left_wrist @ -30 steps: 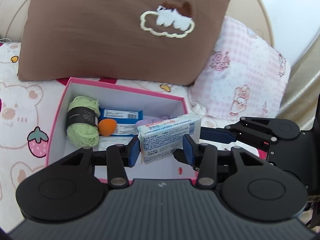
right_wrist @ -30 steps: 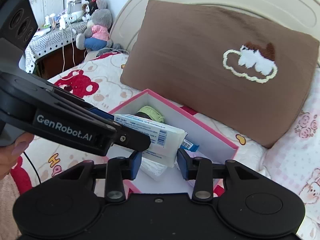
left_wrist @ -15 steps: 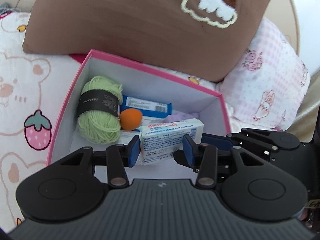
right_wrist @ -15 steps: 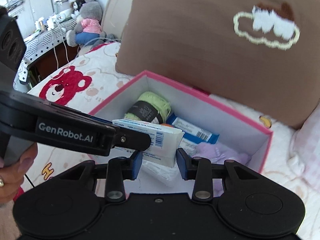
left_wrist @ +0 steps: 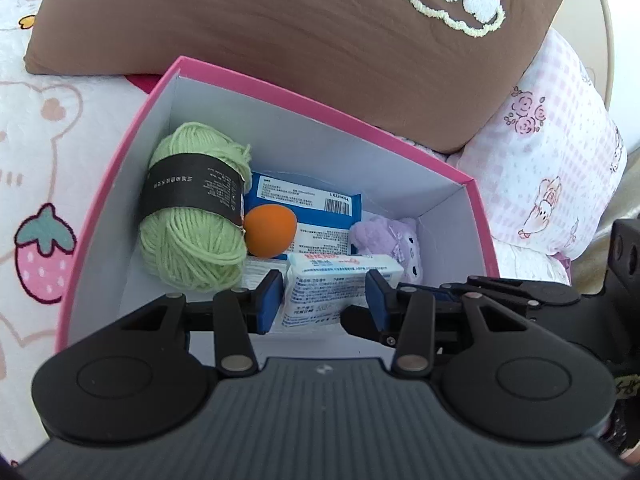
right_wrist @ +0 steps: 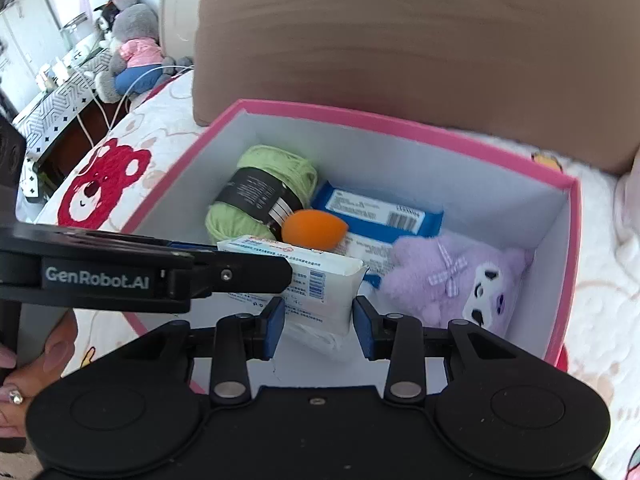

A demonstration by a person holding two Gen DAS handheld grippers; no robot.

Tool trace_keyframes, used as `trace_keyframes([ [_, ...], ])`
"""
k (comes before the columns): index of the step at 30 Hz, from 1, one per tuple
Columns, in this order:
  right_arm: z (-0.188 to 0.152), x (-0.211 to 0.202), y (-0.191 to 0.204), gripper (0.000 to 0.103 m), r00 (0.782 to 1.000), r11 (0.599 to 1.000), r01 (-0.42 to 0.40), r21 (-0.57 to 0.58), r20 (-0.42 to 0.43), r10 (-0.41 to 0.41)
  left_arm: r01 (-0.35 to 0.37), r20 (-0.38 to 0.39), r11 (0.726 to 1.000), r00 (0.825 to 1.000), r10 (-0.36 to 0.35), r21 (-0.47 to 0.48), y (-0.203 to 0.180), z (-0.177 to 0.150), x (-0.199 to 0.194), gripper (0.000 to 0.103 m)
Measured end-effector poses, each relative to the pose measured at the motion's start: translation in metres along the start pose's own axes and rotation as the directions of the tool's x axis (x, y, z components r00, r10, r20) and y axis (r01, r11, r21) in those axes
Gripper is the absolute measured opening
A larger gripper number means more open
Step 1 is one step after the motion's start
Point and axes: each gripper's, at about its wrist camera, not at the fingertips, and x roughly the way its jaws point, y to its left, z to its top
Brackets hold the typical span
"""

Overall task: Organize objects
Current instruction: 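Lower the soap box into the pink box and open the left tool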

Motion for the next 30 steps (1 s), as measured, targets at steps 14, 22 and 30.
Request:
trace_keyframes([
  [14,-0.003,0.021,-0.014,0.044,0.998,0.998,-0.026,0.059,-0.053,0.029,-0.046,-0.044,0.999,0.998,0.044,-0.028,0.011,0.002,0.028,0.041],
  [22,-0.009,0.018,-0.021,0.045,0.999,0.995,-0.038,0.092,-0.003,0.039,-0.101,-0.042,0.995,0.994,0.101,0.009,0.010,0.001,0.030,0.042],
  [30,-0.015,-0.006,-0.022,0.050,0.999,0.998,-0.027,0.048,0.048,0.024,-0.096,-0.074,0.993,0.992,0.100,0.062,0.001,0.003,0.020,0.051],
])
